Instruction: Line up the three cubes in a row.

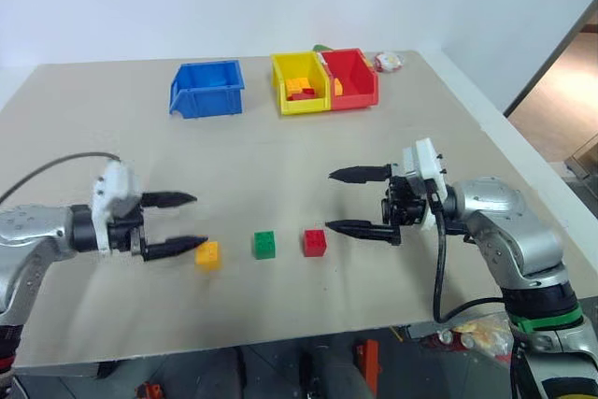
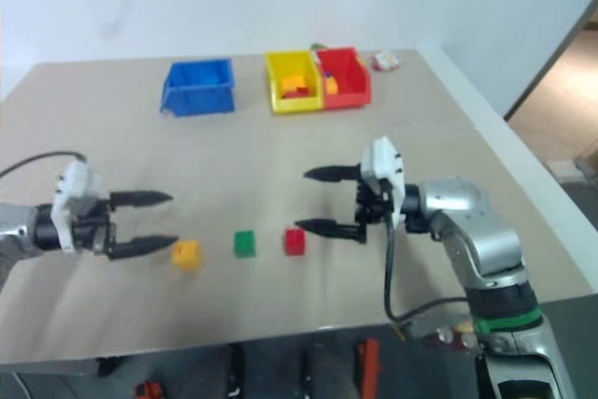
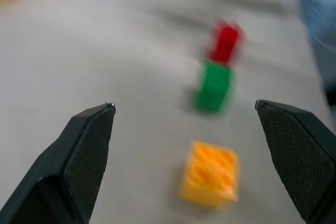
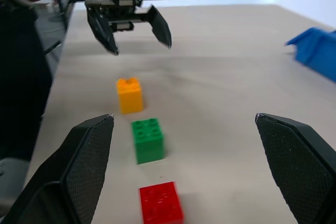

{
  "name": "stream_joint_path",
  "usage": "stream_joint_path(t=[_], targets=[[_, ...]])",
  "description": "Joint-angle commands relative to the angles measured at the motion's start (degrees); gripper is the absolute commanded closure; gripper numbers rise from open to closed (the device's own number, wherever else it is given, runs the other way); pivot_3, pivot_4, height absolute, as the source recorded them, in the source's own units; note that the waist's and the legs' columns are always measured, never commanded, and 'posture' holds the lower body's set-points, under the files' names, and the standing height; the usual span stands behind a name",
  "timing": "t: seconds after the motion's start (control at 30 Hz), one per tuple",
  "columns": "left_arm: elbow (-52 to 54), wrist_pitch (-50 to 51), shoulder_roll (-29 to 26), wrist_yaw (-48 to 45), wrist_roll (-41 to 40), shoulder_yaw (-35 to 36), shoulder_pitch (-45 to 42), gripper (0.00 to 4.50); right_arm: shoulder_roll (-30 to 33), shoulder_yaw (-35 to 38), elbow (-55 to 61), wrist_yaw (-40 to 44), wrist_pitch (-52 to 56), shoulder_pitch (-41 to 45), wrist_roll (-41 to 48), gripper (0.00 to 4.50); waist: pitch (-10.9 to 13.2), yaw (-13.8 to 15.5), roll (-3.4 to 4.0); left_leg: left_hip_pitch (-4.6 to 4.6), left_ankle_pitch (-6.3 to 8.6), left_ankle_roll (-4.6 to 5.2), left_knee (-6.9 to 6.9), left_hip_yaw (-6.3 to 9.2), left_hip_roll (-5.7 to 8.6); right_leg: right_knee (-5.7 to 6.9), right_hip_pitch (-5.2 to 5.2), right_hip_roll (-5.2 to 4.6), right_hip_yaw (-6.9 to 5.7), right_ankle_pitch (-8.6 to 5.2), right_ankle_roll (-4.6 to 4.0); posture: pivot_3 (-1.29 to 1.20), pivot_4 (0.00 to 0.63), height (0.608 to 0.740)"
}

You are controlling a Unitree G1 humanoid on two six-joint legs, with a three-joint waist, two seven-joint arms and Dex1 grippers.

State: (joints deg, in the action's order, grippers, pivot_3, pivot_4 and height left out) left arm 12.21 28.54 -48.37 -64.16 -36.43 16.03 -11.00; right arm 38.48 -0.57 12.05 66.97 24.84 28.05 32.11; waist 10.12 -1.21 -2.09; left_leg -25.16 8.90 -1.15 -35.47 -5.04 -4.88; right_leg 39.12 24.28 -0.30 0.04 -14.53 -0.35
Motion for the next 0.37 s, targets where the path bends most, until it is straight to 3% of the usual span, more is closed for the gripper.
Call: stream_joint_path(t=[0.03, 0.2, 0.37], targets=[[-3.7, -7.3, 6.7, 15.0, 6.6, 3.8, -2.5, 0.07, -0.1, 2.7, -3.3, -3.7, -4.2, 1.1, -3.4, 0.00, 0.0, 0.0, 0.00, 0.02, 0.00, 0.01, -0.01, 0.02, 0.06, 0.01, -0.04, 0.00, -0.01, 0.00, 0.01, 0.00, 0.150, 0.740], [-6.1, -13.1, 14.9, 27.2, 13.4, 3.9, -0.3, 0.07, -1.7, 3.2, -10.6, -12.1, -11.1, -0.6, -11.7, 0.00, 0.0, -0.1, -0.05, 0.04, -0.02, 0.03, -0.07, -0.07, 0.13, -0.05, -0.03, 0.01, 0.24, 0.16, 0.20, 0.00, 0.150, 0.740], [-6.7, -16.5, 16.8, 31.5, 19.2, 1.7, 3.4, 0.07, -2.9, 4.7, -10.7, -15.5, -12.2, -3.2, -11.5, 0.00, 0.0, 0.0, -0.06, -0.02, 0.01, 0.04, -0.03, -0.15, 0.20, -0.07, 0.00, 0.03, 0.64, 0.09, 0.38, 0.00, 0.150, 0.740]])
